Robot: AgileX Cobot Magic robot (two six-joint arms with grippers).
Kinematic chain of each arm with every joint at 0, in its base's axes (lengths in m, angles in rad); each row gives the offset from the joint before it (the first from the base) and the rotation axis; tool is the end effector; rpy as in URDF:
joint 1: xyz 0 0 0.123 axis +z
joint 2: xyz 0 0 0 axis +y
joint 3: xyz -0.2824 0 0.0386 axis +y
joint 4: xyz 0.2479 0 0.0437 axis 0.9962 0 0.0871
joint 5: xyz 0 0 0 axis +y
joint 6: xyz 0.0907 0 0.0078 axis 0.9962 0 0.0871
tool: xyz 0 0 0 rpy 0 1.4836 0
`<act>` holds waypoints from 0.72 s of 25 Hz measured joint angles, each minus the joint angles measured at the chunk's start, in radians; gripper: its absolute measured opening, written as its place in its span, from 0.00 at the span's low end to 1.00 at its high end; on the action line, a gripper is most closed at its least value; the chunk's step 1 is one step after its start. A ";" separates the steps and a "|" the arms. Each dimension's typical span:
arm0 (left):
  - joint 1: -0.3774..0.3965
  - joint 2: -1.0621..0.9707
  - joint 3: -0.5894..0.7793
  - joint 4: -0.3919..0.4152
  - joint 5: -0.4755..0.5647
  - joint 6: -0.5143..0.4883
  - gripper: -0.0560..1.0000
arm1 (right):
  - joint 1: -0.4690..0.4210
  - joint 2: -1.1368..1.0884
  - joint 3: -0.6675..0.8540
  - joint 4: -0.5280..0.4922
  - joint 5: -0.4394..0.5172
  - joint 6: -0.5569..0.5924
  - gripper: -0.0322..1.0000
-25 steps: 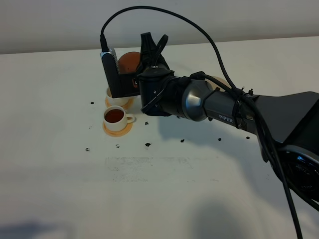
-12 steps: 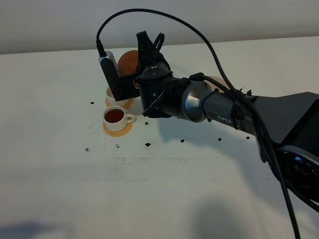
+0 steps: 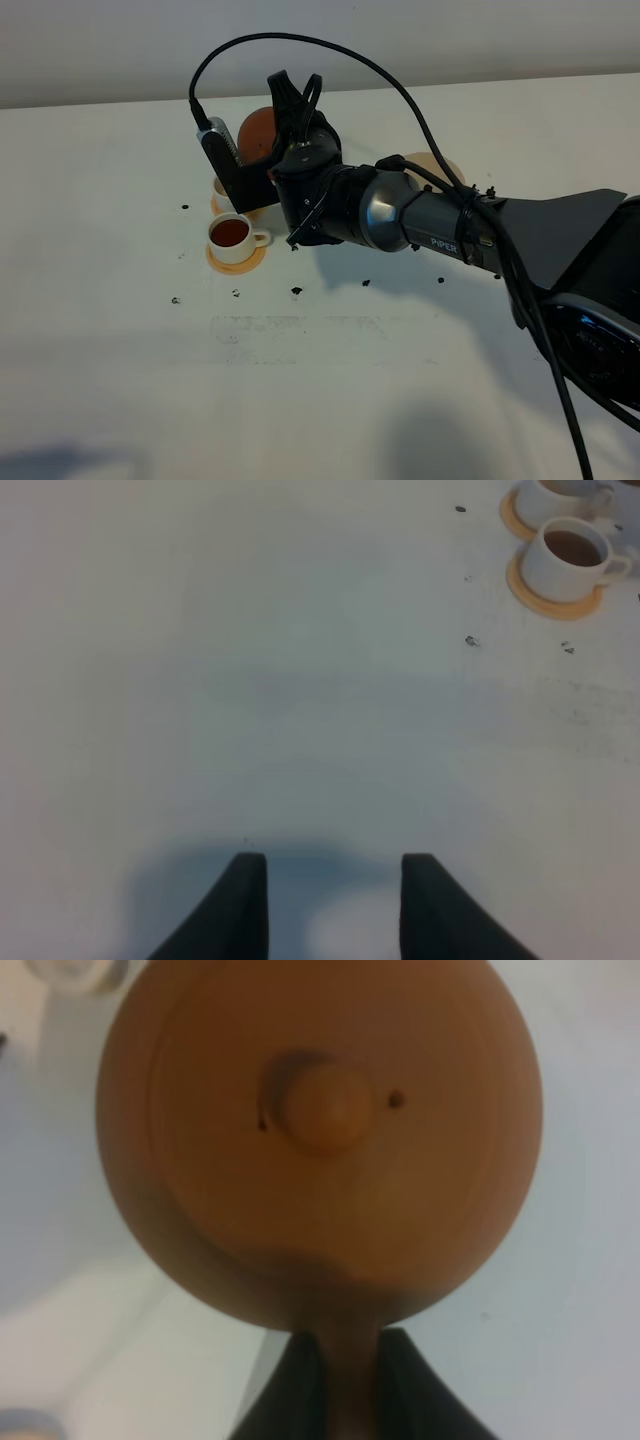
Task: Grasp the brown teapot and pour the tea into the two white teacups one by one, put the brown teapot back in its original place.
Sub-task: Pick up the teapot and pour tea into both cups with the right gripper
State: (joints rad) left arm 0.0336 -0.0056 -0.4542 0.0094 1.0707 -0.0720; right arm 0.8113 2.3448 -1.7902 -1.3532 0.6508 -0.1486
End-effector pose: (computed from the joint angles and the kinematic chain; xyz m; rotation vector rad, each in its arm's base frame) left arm -0.0011 0.0007 0.2636 -0.1108 2.0916 -0.0119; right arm 0.3958 0.3385 0.1613 -1.8536 1.2843 -1.0459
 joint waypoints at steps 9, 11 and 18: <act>0.000 0.000 0.000 0.000 0.000 0.000 0.35 | 0.003 0.000 0.000 -0.060 0.010 -0.008 0.12; 0.000 0.000 0.000 0.000 0.000 0.000 0.35 | 0.004 0.000 0.000 -0.067 0.010 -0.009 0.12; 0.000 0.000 0.000 0.000 0.000 0.000 0.35 | 0.004 0.000 0.000 -0.082 0.011 -0.035 0.12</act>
State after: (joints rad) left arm 0.0336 -0.0056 -0.4542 0.0094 1.0707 -0.0720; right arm 0.8149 2.3448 -1.7902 -1.4353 0.6623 -0.1839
